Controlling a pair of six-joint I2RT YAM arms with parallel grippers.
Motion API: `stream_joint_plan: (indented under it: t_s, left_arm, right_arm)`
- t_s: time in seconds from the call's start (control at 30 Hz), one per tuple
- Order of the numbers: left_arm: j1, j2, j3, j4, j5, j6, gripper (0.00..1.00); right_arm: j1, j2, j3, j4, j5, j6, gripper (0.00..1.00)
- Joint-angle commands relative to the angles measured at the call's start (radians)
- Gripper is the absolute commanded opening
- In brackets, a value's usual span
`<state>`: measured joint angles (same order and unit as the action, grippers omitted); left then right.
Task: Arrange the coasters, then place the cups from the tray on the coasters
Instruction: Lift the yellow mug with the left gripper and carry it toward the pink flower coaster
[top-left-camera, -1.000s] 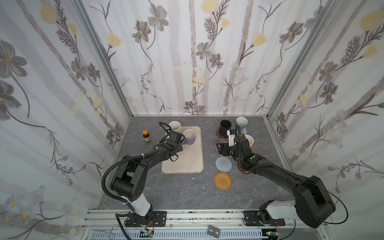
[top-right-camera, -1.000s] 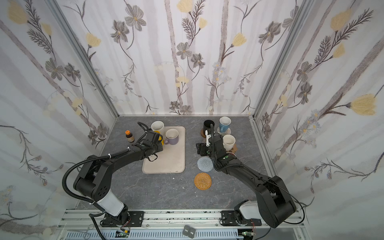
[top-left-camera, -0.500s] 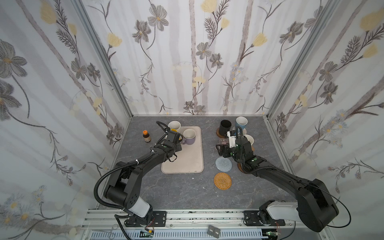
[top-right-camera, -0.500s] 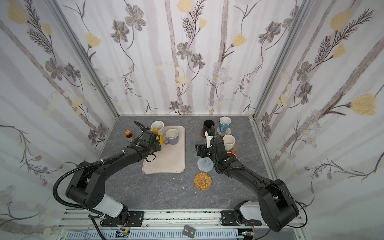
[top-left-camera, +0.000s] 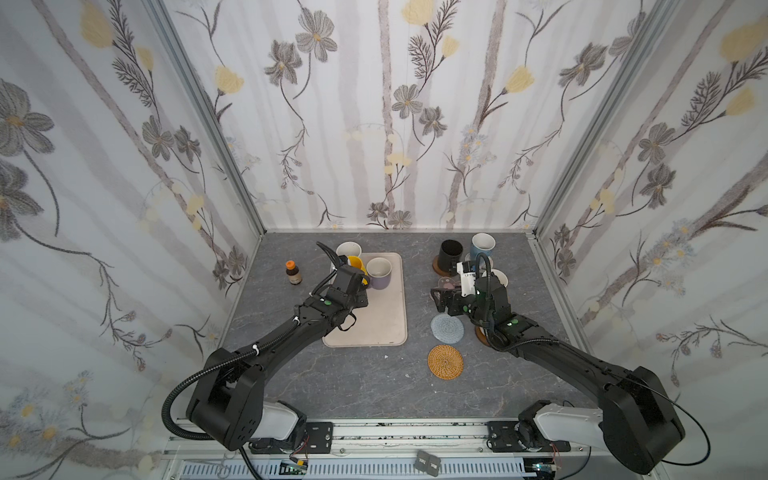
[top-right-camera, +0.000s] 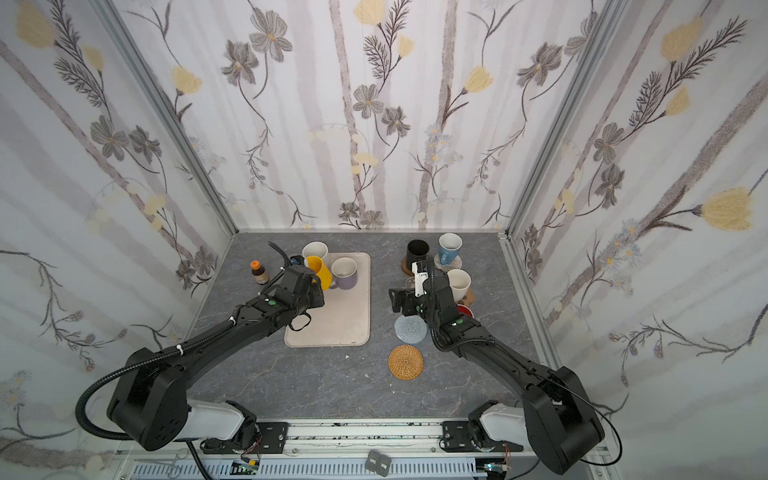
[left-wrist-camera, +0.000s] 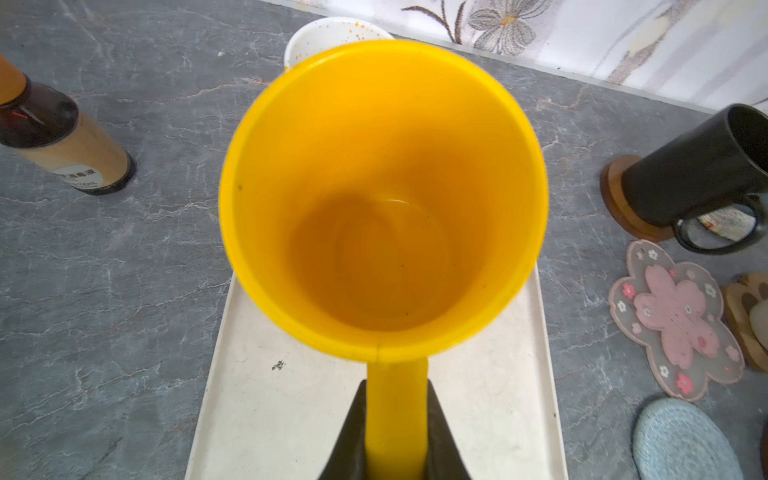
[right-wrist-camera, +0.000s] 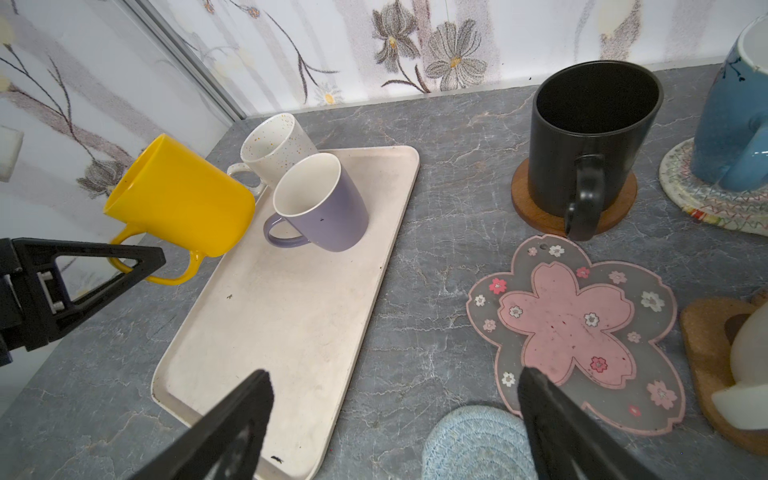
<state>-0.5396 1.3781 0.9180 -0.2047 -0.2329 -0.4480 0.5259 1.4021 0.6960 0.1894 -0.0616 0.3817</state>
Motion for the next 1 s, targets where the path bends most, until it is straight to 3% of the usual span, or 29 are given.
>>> stream_joint_plan:
  t_s: [0.0,0.53,0.97]
  left_arm:
    - [-0.036,-0.037,0.011,0.036,-0.036,0.032,0.00]
    - [-0.252,-0.070,0.089,0.010,-0.086,0.101,0.00]
    - [-0.372,0.166,0.199,0.048,-0.134,0.177,0.00]
  right_arm:
    - [-0.005,-0.021,-0.007,0.044,-0.020,0.000,0.97]
    - [-0.192,-0.177,-0.141,0.151,-0.139,0.169,1.00]
    - [-0.247,-0.282,-0.205,0.182,-0.077,0.204,1.00]
